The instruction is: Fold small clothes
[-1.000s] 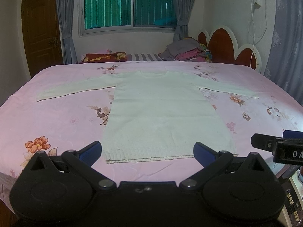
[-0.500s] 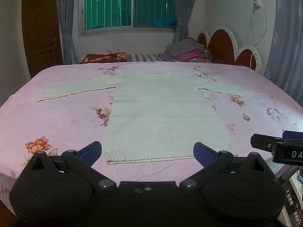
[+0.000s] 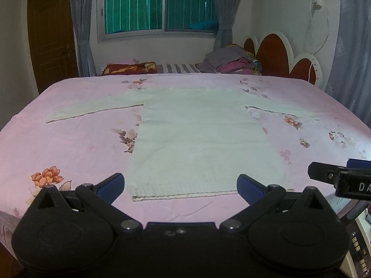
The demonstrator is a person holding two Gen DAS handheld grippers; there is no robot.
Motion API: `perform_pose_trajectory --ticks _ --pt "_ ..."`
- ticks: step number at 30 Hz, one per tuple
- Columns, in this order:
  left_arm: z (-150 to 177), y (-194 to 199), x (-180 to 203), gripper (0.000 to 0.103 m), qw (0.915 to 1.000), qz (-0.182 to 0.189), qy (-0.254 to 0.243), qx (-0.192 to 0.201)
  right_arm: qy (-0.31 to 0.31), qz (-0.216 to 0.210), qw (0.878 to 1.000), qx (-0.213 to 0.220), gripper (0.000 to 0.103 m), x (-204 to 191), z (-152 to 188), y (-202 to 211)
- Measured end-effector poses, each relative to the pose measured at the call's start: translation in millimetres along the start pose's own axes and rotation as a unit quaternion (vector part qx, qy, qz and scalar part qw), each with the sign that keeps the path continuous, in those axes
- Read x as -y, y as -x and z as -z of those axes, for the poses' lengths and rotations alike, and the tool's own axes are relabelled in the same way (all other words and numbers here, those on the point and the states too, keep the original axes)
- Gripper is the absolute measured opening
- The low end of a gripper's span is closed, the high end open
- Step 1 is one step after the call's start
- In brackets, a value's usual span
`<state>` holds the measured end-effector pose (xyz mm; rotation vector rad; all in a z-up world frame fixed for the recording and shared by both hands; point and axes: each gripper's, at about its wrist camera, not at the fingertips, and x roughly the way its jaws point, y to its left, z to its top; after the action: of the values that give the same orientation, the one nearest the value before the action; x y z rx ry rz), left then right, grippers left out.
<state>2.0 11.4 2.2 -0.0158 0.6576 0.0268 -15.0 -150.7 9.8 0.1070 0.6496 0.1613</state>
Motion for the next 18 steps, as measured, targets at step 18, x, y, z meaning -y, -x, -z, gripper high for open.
perform_pose_trajectory --ticks 18 --pt "-55 -85 -5 0.103 0.9992 0.034 -0.016 -0.015 -0.034 0.036 0.999 -0.002 0.103 17 -45 -66"
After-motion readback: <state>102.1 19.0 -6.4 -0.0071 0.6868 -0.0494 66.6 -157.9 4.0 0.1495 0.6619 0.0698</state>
